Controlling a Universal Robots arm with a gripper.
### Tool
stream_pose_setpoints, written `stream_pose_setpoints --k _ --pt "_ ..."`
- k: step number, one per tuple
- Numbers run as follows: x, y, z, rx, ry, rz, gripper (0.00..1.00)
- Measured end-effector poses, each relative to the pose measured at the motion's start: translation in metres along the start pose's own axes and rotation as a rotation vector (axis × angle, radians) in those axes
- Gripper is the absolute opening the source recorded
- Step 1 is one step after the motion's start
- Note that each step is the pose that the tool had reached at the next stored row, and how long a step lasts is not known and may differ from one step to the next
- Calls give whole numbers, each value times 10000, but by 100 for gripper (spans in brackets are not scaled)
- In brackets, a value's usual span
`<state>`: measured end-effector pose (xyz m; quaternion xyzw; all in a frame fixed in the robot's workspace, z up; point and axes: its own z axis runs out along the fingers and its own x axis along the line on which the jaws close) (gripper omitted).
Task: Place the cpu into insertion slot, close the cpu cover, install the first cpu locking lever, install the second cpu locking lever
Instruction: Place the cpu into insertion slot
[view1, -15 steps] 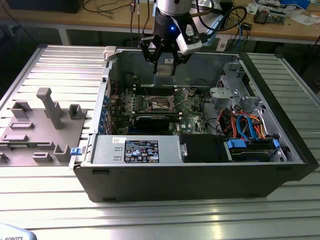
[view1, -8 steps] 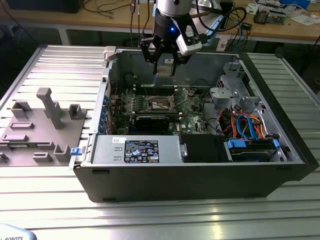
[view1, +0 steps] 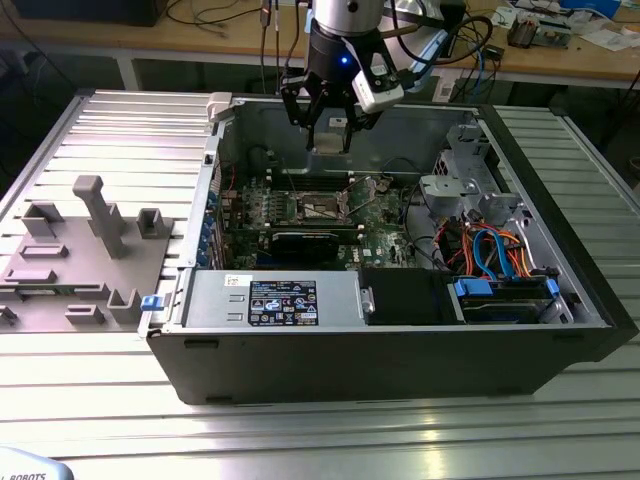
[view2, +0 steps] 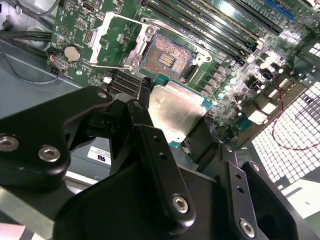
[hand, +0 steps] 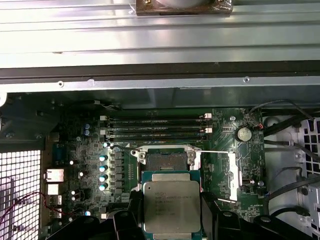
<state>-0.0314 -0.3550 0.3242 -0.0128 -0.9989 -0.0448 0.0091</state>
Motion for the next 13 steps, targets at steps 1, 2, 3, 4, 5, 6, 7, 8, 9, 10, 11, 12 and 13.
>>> stream_pose_setpoints --k 1,2,3,4,5,6,7,8,9,10,11,12,13 --pt "0 0 3 0 0 0 55" --pt "0 -1 5 1 0 0 55" --pt "0 -1 10 0 0 0 55" --pt "0 -1 12 0 0 0 55" --pt "0 -1 14 0 0 0 55" --pt "0 -2 18 0 0 0 55" --pt "0 -2 20 0 0 0 55" --pt "0 -2 23 0 0 0 55" --pt "0 -2 25 0 0 0 55" --pt "-1 -2 27 0 0 0 55" --pt "-1 -3 29 0 0 0 55" --pt "-1 -3 32 0 0 0 55" --pt "-1 -3 37 -1 -1 0 55"
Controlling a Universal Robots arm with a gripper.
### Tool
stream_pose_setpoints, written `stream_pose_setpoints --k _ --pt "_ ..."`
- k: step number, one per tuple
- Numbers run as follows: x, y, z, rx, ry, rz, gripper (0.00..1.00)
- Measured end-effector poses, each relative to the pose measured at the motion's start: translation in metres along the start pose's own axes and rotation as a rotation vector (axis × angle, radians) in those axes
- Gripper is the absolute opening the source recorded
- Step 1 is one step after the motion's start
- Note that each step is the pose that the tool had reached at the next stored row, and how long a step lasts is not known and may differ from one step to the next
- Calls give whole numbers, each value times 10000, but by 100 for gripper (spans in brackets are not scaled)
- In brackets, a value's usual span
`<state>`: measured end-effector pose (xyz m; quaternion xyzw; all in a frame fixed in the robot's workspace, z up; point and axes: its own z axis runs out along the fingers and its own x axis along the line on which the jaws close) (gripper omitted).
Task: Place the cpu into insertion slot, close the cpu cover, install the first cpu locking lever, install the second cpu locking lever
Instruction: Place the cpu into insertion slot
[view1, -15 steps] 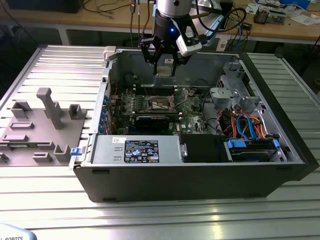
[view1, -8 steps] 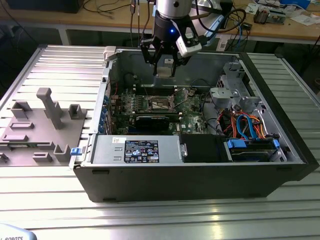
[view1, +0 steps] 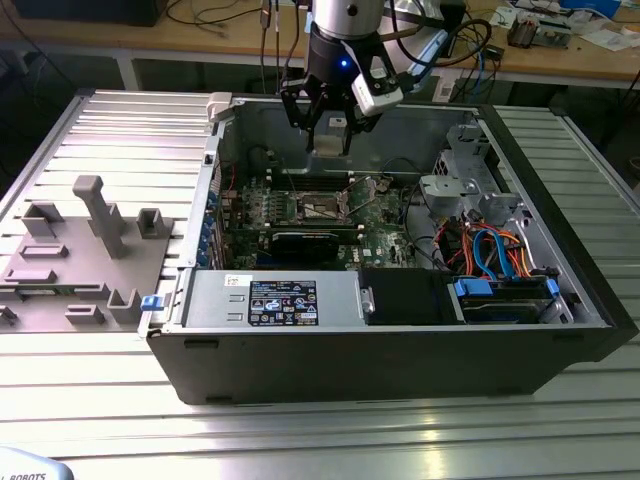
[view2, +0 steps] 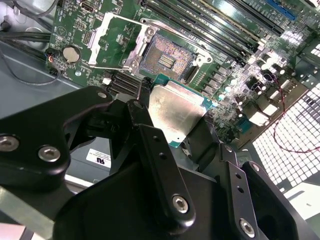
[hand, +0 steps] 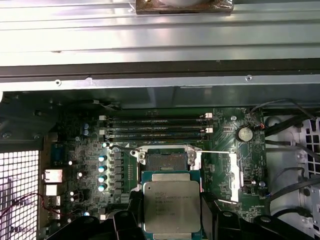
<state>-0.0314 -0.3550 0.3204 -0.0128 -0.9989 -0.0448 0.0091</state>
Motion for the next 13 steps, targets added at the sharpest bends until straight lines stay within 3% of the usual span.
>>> stream_pose_setpoints --k 13 --pt "-1 -3 38 1 0 0 55"
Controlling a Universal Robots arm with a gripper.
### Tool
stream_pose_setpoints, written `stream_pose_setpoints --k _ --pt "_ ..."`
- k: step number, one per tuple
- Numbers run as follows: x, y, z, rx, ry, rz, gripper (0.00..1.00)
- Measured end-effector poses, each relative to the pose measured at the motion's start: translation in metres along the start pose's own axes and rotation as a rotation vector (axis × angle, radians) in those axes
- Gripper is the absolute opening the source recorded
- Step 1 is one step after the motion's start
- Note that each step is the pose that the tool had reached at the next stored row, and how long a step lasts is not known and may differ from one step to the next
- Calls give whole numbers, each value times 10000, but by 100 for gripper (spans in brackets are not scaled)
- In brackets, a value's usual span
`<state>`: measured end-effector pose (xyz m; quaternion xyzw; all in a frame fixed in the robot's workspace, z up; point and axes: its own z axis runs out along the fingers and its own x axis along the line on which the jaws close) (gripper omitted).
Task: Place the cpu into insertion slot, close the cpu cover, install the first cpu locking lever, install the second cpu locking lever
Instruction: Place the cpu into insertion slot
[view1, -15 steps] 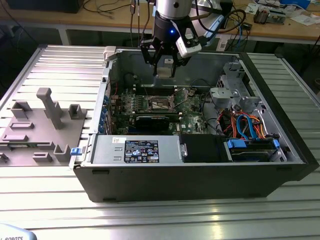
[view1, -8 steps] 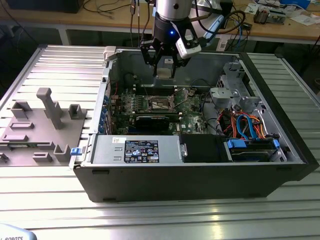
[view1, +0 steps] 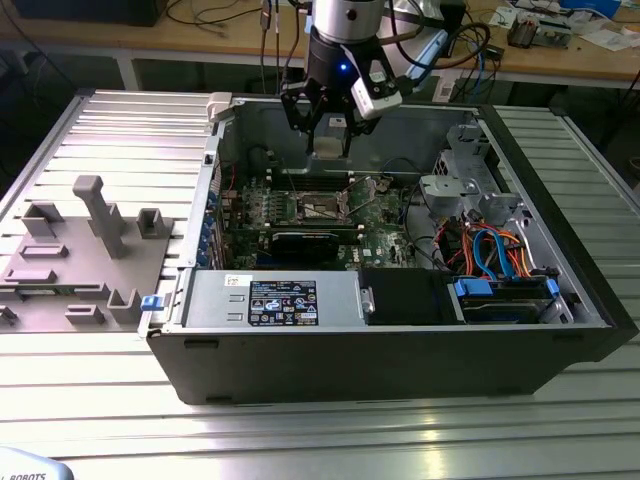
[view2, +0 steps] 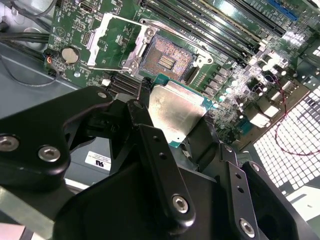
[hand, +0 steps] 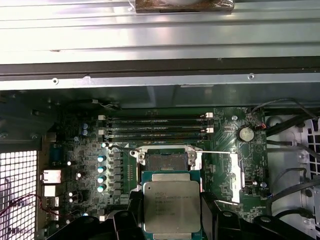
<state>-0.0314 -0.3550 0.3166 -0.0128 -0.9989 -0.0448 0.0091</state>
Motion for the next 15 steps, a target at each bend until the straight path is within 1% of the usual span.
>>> stream_pose_setpoints --k 9,15 --pt "0 -2 21 1 1 0 55" --pt "-1 -4 48 1 1 0 55"
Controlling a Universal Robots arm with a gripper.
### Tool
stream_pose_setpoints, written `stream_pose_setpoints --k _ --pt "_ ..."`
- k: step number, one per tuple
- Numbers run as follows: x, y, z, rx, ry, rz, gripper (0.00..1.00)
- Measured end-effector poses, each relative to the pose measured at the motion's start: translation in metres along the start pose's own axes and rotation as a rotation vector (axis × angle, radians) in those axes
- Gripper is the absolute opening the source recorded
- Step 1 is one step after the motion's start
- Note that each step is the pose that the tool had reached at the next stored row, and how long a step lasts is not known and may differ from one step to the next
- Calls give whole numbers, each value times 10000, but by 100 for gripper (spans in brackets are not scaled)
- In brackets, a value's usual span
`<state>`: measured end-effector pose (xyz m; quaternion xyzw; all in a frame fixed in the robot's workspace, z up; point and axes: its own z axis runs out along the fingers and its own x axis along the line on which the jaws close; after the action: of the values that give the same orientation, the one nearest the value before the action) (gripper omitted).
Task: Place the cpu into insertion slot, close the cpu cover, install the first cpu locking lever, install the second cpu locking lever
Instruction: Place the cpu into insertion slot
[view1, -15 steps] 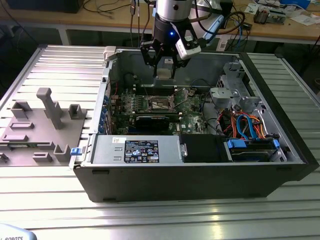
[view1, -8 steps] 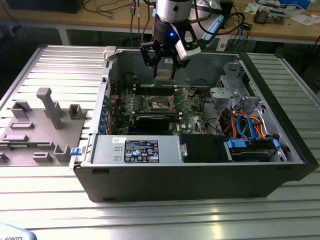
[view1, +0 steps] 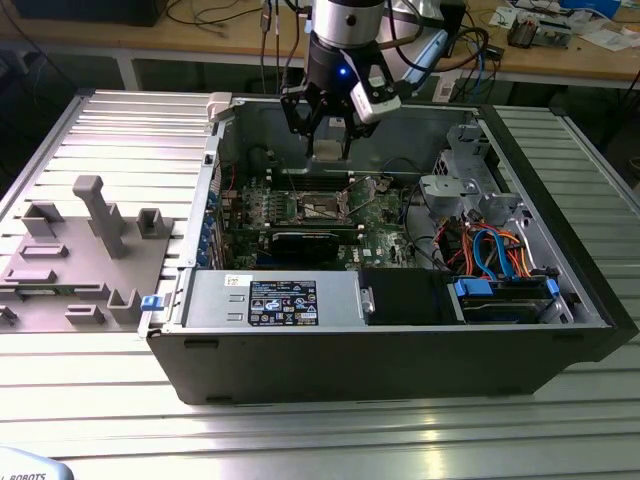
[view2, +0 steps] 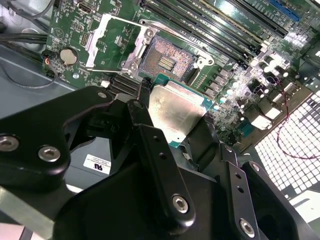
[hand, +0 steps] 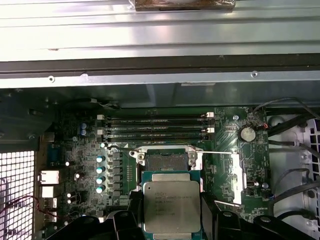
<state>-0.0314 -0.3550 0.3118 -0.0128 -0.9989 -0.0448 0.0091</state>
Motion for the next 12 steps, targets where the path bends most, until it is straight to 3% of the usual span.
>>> stream_pose_setpoints --k 12 --pt "-1 -4 45 -1 0 0 55"
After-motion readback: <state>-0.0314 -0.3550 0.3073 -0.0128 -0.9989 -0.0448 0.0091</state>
